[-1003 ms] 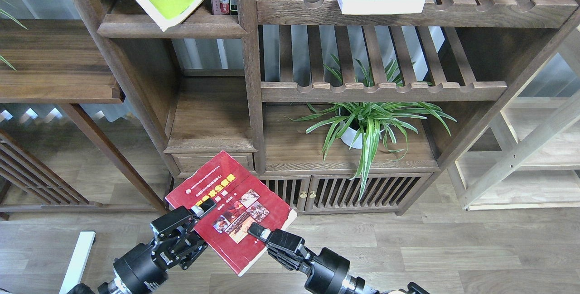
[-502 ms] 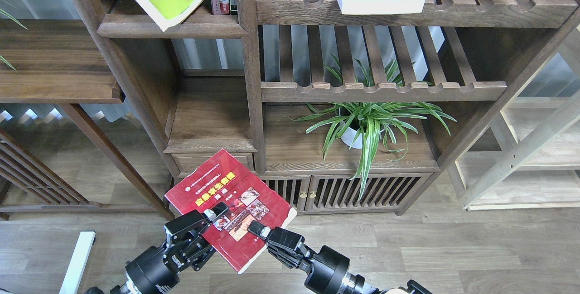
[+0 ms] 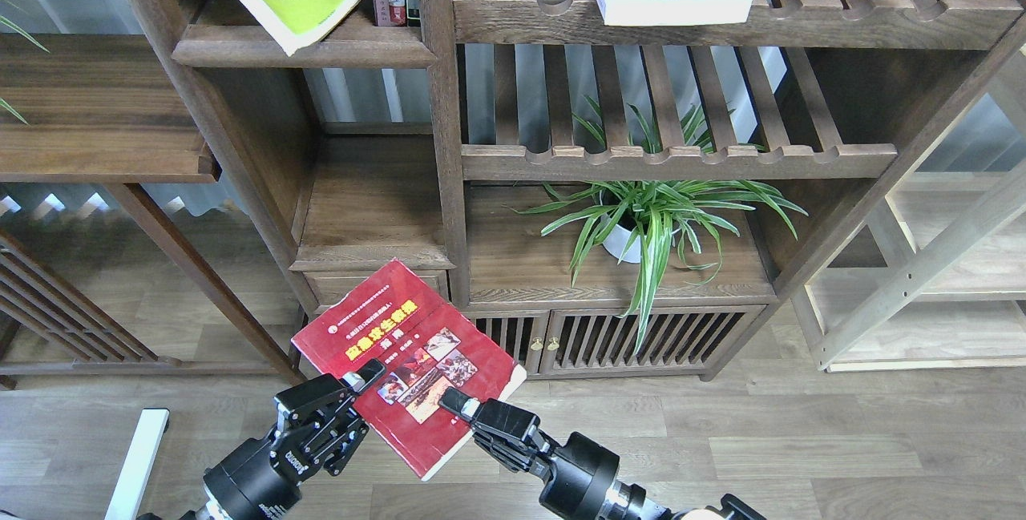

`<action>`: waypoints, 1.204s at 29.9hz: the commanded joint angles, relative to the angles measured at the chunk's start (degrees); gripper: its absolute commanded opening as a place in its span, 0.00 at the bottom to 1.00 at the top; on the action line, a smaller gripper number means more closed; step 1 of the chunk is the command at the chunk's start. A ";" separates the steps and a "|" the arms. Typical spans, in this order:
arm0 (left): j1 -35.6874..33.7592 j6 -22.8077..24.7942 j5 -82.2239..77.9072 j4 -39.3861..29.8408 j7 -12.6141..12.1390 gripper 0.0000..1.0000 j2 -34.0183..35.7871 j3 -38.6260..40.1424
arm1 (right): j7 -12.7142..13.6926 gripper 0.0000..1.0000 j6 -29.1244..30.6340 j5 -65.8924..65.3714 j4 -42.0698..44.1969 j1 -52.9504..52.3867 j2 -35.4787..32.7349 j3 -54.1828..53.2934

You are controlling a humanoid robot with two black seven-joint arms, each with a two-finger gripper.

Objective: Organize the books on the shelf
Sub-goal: 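Grasp the red book with the left gripper from the right gripper, then lift the red book with the left gripper up toward the upper shelf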

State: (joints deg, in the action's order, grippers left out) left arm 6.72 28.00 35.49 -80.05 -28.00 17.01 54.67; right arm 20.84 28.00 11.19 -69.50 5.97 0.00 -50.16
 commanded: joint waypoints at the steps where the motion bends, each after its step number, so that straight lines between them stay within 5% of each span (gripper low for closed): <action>1: -0.04 0.00 0.19 -0.02 0.00 0.24 -0.05 0.00 | 0.08 0.20 0.00 -0.03 -0.02 0.00 0.00 0.24; 20: -0.04 0.00 0.54 0.07 0.00 0.13 0.30 0.00 | 0.34 0.22 0.00 -0.12 0.24 -0.08 0.00 0.85; 32: 3.30 0.00 1.95 -4.23 0.00 0.08 4.25 5.00 | 0.16 0.57 0.00 -3.20 3.32 -0.26 0.00 -1.78; 36: 4.71 0.00 1.86 -6.16 0.00 0.08 6.36 6.94 | 0.16 0.61 0.00 -3.28 5.25 -0.26 0.00 -4.33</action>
State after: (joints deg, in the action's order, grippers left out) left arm 10.27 28.00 37.50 -84.81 -28.00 21.84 60.41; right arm 21.00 27.98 7.97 -65.56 5.71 -0.03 -52.71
